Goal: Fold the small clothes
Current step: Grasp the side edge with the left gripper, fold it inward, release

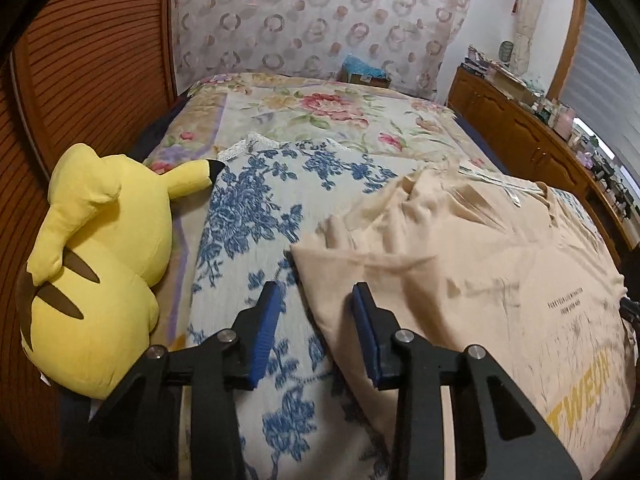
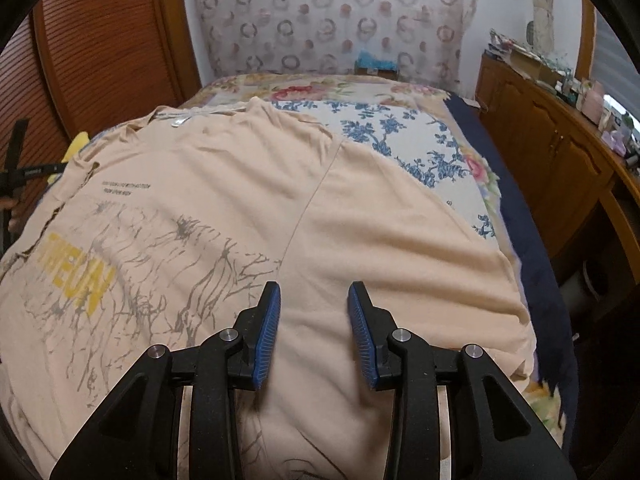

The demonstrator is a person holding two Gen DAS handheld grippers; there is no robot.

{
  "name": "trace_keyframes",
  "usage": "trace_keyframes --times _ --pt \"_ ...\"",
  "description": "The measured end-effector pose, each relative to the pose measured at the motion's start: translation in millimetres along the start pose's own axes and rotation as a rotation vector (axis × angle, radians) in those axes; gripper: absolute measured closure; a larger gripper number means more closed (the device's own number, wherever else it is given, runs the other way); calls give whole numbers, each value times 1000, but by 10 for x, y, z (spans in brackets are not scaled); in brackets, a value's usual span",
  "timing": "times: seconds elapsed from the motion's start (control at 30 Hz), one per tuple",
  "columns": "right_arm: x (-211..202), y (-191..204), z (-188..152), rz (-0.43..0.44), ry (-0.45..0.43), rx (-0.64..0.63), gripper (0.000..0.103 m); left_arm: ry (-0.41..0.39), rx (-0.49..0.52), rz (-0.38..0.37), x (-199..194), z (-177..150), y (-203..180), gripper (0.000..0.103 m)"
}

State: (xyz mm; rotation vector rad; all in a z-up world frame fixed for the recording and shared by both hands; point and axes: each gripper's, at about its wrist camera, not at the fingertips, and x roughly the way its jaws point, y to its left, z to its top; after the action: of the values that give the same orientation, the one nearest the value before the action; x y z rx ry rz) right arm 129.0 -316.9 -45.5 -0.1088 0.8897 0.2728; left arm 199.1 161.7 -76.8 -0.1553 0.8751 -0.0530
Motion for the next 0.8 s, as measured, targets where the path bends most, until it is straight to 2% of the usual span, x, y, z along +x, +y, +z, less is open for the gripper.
trace_keyframes --times 0.2,0.23,0.27,0.33,0.37,0.67,0.8 --pt "23 -6 -5 -2 2 -4 67 1 11 14 30 43 -38 68" --pt "22 -5 -4 -7 -1 -1 67 -3 17 11 29 39 -50 76" --pt "26 -2 -1 -7 -1 -1 67 -3 19 9 30 43 -58 90" --pt "27 -3 0 -8 -1 -3 67 0 18 -6 41 52 -52 101" --pt "27 -4 -1 -8 -1 -3 67 -4 26 -1 36 57 -55 103" --pt "25 -4 -4 -8 -1 -2 67 -77 59 107 -23 264 94 103" --pt "26 -5 -2 -8 -1 -2 67 -80 73 114 -5 328 117 103"
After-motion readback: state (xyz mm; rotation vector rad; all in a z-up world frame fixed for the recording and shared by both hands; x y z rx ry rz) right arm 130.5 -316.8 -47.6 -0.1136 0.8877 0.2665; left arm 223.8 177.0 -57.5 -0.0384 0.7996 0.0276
